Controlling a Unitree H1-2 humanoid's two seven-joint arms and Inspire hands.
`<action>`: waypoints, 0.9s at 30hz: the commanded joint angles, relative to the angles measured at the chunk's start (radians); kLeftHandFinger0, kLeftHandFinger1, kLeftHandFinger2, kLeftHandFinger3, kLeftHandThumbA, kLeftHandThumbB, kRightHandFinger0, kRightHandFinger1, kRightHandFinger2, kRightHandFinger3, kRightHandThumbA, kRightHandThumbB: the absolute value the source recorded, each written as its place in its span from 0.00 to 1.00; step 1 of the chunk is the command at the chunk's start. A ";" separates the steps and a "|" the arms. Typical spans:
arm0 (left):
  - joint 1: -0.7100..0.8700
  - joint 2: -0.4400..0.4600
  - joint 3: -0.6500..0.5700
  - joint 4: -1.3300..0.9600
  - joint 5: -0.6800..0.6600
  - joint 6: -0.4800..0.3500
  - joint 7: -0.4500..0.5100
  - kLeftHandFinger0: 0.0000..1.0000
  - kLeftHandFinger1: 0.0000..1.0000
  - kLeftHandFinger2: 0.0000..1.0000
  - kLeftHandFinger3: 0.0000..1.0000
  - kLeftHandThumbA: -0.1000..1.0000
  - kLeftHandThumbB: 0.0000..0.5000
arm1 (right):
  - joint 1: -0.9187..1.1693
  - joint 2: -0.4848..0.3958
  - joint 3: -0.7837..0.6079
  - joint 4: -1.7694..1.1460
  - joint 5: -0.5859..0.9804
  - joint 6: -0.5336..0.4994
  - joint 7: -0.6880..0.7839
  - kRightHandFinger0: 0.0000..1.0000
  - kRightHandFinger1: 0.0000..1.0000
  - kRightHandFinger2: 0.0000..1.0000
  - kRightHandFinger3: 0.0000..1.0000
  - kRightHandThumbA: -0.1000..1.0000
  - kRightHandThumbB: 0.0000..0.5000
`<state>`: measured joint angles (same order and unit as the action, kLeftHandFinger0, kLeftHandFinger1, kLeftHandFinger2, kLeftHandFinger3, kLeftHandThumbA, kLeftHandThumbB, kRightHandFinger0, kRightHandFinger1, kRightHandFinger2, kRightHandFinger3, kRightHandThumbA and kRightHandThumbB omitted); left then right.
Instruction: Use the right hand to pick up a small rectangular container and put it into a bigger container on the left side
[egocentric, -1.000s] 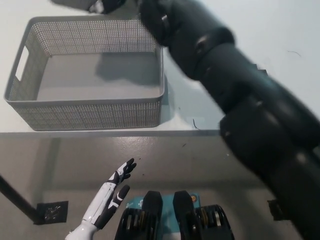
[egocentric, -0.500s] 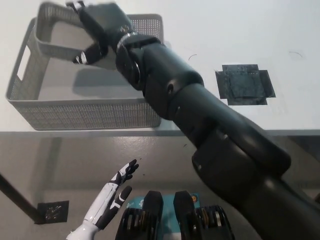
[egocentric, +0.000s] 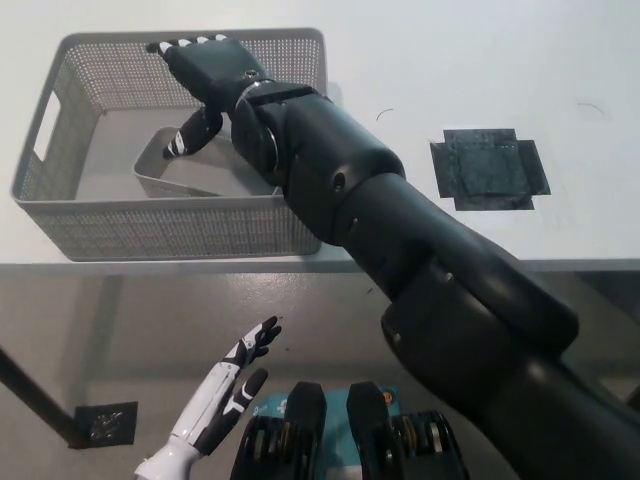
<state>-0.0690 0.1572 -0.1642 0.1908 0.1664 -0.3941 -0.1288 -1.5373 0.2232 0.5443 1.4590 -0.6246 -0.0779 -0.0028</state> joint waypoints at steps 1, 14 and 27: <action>0.015 0.008 -0.008 -0.034 0.001 -0.007 -0.013 1.00 1.00 1.00 1.00 1.00 0.60 | -0.136 -0.050 -0.031 -0.037 0.039 -0.070 -0.024 1.00 1.00 1.00 1.00 1.00 1.00; 0.015 0.005 0.004 -0.017 -0.001 -0.031 -0.006 1.00 1.00 1.00 1.00 1.00 0.55 | -0.183 -0.432 -0.219 -0.352 0.151 -0.292 0.032 1.00 1.00 1.00 1.00 1.00 0.80; -0.009 0.003 0.020 -0.011 0.030 -0.020 0.020 1.00 1.00 1.00 1.00 1.00 0.55 | 0.308 -0.802 -0.467 -1.511 0.472 0.072 0.339 1.00 1.00 1.00 1.00 1.00 0.70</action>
<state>-0.0497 0.1547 -0.1634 0.2068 0.1847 -0.3939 -0.1354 -1.4064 -0.2989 0.2982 0.7924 -0.4956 -0.2247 0.0852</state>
